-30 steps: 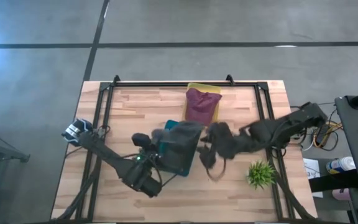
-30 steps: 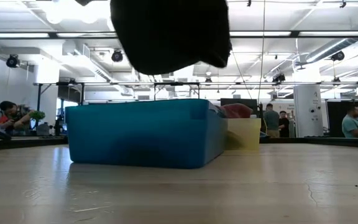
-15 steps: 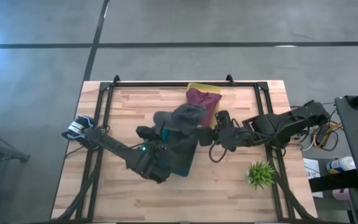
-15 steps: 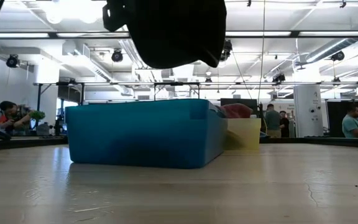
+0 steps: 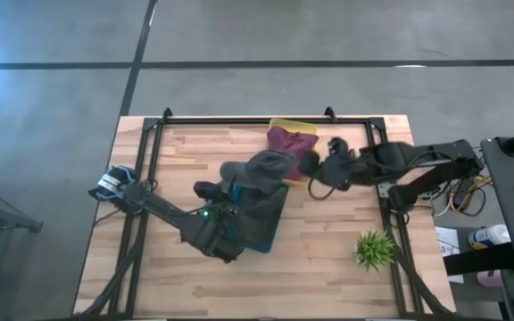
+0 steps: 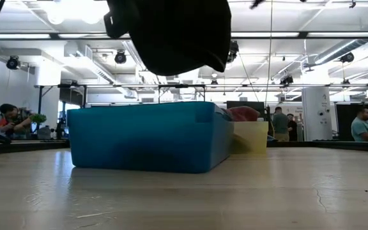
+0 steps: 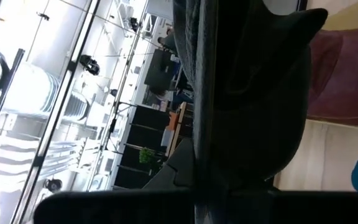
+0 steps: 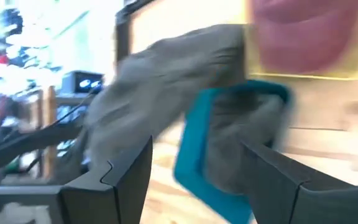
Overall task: Pick & Place hat
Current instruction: Put the black cap into the blue bin
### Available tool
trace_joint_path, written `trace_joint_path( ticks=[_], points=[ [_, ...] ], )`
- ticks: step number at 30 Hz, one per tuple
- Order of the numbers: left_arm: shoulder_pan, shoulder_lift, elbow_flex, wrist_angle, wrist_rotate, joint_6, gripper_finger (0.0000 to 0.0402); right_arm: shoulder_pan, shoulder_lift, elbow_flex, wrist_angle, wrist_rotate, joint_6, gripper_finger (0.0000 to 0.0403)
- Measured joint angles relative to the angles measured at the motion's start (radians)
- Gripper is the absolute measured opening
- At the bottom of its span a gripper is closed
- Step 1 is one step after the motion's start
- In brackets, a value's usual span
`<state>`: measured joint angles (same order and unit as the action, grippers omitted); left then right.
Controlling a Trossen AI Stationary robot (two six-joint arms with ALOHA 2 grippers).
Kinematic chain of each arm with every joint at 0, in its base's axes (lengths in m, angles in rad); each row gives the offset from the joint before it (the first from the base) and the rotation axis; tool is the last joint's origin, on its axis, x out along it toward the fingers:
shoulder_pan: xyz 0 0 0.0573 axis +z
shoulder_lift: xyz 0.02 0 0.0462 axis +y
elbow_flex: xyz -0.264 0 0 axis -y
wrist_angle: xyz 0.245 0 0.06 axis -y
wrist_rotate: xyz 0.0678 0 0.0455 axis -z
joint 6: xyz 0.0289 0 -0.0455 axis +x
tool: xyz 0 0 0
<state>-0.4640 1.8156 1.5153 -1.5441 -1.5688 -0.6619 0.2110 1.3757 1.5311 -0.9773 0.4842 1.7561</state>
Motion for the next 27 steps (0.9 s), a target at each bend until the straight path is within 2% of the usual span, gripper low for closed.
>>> trace_joint_path(
  ticks=[2,4,9,13,21,27],
  points=[
    [0.009,0.0,-0.001,0.005,0.0,-0.003,0.0008,-0.04,-0.027,-0.01,-0.058,-0.028,0.034,0.0219],
    [0.014,0.0,-0.001,0.025,0.0,-0.007,0.0008,-0.084,-0.058,-0.032,-0.039,-0.057,0.035,0.0219],
    [0.017,0.0,-0.001,0.069,-0.002,-0.002,0.0008,-0.193,-0.118,-0.124,0.154,-0.138,-0.066,0.0219],
    [0.018,0.0,-0.001,0.078,-0.002,-0.001,0.0007,-0.277,-0.124,-0.197,0.206,-0.284,-0.087,0.0219],
    [0.044,0.0,-0.001,0.103,-0.003,0.067,0.0007,-0.351,-0.135,-0.346,0.511,-0.402,-0.088,0.0219],
    [0.072,0.0,-0.001,0.2,-0.003,0.205,0.0007,-0.398,-0.132,-0.455,0.694,-0.489,-0.089,0.0219]
  ],
)
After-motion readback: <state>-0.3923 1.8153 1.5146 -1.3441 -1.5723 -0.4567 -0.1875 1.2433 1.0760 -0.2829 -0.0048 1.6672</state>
